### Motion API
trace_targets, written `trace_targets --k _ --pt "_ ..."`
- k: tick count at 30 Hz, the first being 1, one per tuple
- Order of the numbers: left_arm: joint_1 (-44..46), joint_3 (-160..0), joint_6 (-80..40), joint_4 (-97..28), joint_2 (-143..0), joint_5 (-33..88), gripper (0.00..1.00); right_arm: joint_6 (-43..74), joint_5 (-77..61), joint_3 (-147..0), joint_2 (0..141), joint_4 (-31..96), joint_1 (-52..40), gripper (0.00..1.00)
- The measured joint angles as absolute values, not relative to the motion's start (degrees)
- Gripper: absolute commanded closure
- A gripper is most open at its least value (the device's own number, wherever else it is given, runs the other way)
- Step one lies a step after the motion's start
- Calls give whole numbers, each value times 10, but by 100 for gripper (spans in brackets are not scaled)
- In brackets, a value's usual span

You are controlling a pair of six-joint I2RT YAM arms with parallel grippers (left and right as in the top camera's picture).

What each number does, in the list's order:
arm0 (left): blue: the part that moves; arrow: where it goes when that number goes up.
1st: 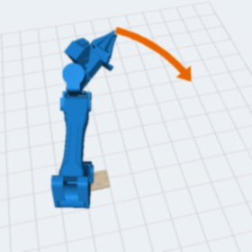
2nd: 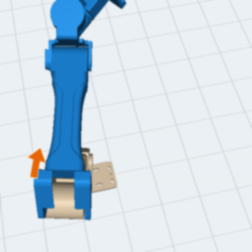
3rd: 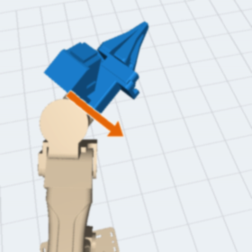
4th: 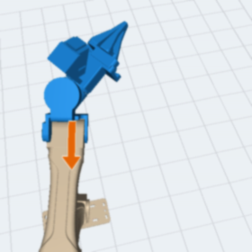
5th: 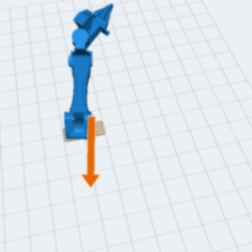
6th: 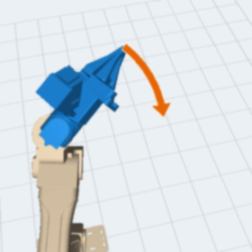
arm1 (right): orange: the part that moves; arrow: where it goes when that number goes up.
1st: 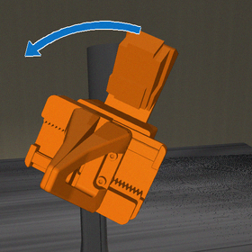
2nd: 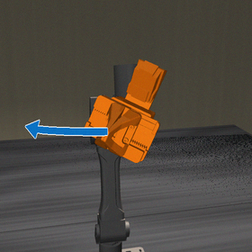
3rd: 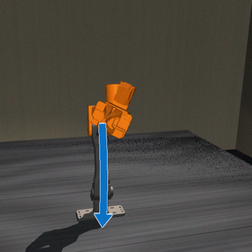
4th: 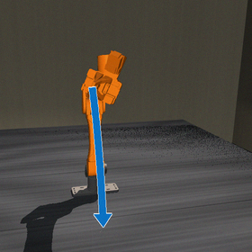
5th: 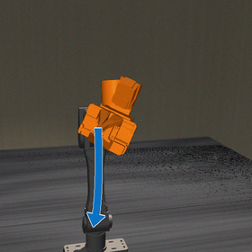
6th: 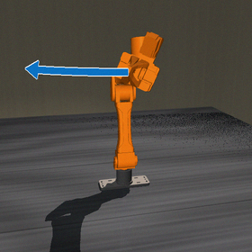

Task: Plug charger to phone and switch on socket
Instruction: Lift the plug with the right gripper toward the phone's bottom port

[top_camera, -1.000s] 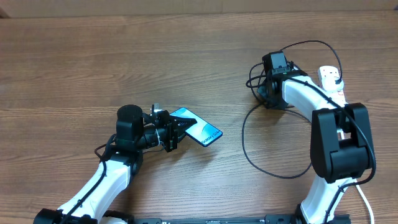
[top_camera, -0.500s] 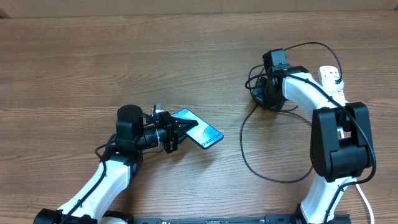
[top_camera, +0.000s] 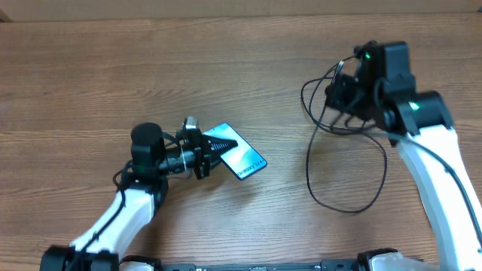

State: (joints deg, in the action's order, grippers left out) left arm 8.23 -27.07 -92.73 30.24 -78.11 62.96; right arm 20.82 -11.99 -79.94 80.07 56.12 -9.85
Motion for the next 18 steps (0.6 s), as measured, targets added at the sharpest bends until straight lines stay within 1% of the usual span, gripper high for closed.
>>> trace_targets --k 5,8,10,14,18 --pt "66 -348 -922 362 -882 701 96 130 -223 -799 778 665 -120 96" --pt "67 -420 -914 403 -956 754 96 105 -252 -799 778 707 -155 96" --pt "68 -464 -913 420 -994 779 96 93 -265 -799 776 730 -197 96" --pt "68 -521 -912 443 -1036 808 96 88 -275 -799 771 736 -274 96" --pt "69 -534 -909 506 -1040 828 96 123 -249 -799 764 719 -354 96"
